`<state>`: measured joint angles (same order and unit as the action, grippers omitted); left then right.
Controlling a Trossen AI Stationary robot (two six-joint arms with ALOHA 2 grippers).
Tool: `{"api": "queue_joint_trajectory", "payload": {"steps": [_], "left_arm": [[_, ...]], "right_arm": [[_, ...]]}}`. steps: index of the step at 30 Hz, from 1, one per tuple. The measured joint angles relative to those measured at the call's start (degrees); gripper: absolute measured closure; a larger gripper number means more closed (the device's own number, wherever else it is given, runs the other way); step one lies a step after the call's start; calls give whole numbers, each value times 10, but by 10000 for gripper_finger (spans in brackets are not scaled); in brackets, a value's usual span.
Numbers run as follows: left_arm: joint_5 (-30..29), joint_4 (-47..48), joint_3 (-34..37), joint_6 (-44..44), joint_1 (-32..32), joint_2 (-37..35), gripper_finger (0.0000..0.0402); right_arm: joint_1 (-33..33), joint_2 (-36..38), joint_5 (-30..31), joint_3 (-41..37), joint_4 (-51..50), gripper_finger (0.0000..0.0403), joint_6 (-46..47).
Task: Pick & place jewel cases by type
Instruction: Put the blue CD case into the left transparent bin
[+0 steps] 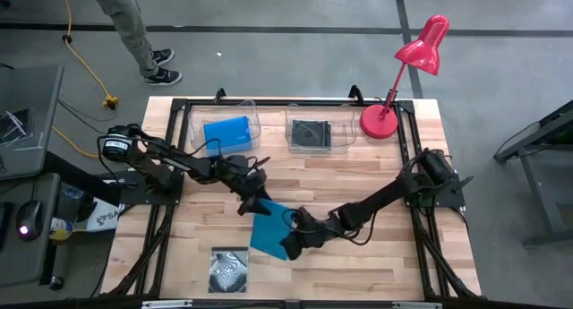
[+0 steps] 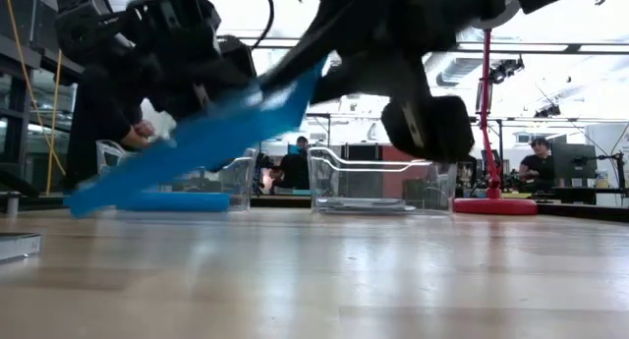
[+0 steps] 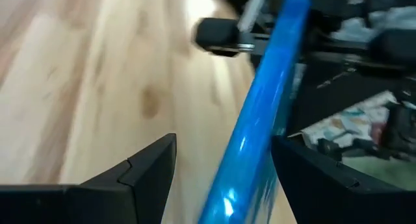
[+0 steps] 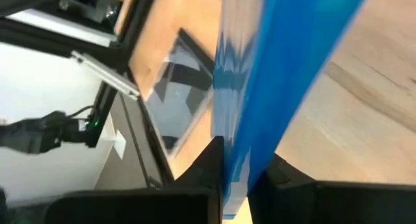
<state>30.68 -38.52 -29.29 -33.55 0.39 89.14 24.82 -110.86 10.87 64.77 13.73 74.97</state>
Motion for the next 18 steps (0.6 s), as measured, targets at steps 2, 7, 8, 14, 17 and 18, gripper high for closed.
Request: {"api": "queue_joint_trajectory", "payload": {"steps": [2, 7, 8, 14, 17, 18], "left_arm": [[13, -26, 0, 10, 0, 0, 153], [52, -91, 0, 18, 0, 0, 153], [61, -102, 0, 18, 0, 0, 153], [121, -141, 1, 16, 0, 0, 153], [136, -143, 1, 16, 0, 0, 153], [137, -143, 1, 16, 0, 0, 153]], "right_arm": [[0, 11, -7, 0, -4, 380, -11], [0, 29, -23, 1, -34, 380, -23], [0, 33, -24, 1, -42, 380, -22], [0, 41, -38, 1, -69, 381, -25], [0, 44, -43, 1, -73, 381, -33], [0, 44, -43, 1, -74, 381, -36]]}}
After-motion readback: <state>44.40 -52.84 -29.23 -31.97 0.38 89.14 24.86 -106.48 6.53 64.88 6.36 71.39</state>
